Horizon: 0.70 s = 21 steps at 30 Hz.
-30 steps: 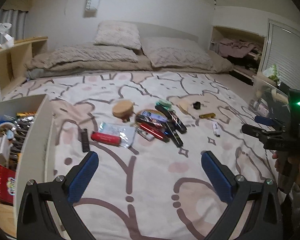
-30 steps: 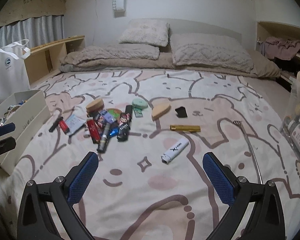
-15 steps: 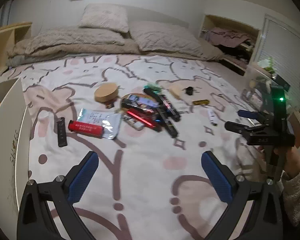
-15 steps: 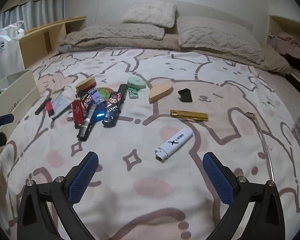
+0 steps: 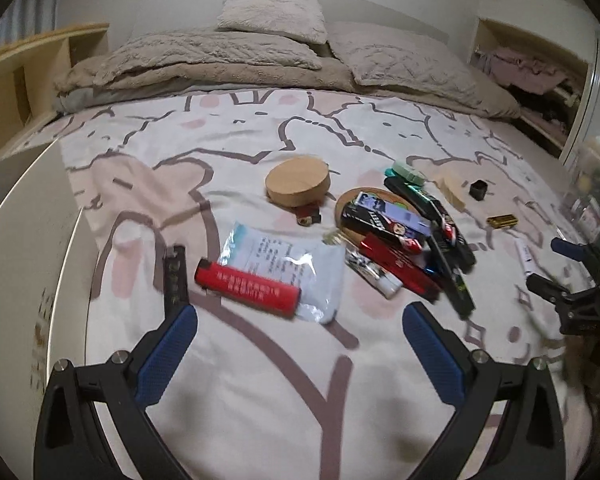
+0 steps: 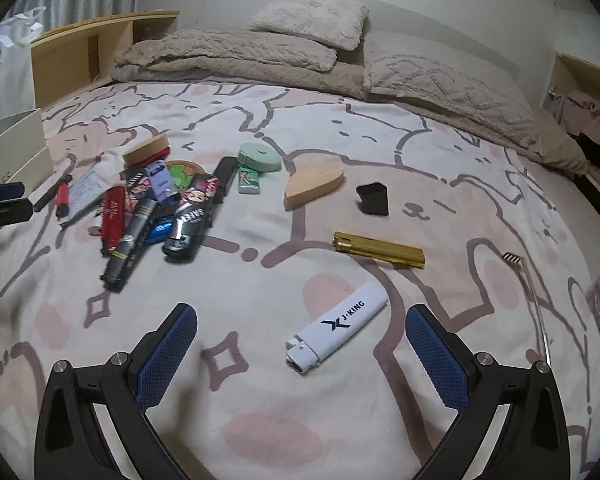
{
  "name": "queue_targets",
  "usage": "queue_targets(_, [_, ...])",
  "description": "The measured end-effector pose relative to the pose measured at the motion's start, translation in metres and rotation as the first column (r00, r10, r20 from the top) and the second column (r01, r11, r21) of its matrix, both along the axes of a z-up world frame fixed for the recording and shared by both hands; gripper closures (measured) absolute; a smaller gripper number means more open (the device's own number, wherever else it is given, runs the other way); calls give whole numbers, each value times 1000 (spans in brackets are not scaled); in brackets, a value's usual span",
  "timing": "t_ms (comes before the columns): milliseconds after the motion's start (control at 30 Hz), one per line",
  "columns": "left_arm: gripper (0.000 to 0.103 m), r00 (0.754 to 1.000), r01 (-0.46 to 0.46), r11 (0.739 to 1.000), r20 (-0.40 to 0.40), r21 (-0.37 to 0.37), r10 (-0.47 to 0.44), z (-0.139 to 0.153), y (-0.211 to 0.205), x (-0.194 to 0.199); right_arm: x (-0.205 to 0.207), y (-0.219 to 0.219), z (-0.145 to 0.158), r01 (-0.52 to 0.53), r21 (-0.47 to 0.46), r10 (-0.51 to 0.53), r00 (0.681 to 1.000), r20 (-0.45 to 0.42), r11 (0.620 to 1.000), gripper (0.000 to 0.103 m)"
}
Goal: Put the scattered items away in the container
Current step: 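Grasp the red lighter with the left gripper while the right approaches the white J-KING lighter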
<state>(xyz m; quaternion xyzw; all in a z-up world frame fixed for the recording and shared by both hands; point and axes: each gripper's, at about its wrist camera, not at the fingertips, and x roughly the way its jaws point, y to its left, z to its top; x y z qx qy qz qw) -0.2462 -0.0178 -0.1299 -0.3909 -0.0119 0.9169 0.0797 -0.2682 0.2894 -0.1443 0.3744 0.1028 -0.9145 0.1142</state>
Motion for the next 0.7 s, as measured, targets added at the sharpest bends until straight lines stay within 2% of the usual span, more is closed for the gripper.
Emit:
queue_targets(133, [0, 1000, 17, 1000, 27, -17, -16, -7, 0, -22, -5, 8, -8, 17, -37, -17, 1000, 25, 999, 0])
queue_targets(200, [0, 998, -16, 998, 57, -60, 19, -13, -3, -34, -5, 12, -10, 29, -60, -27, 999, 30, 998, 0])
queue_targets(300, [0, 997, -23, 998, 76, -57, 28, -19, -11, -48, -6, 19, -11, 43, -104, -40, 999, 32, 994, 0])
queue_targets(433, [0, 996, -22, 995, 83, -102, 30, -27, -16, -65, -8, 24, -15, 58, -138, -52, 998, 47, 989, 0])
queue_targets(600, [0, 997, 8, 998, 82, -68, -3, -36, -18, -74, -13, 23, -22, 58, -137, -46, 995, 83, 989, 0])
queue_targets(700, [4, 995, 66, 996, 76, -65, -61, -36, -10, -69, -13, 20, -25, 51, -119, -41, 996, 85, 992, 0])
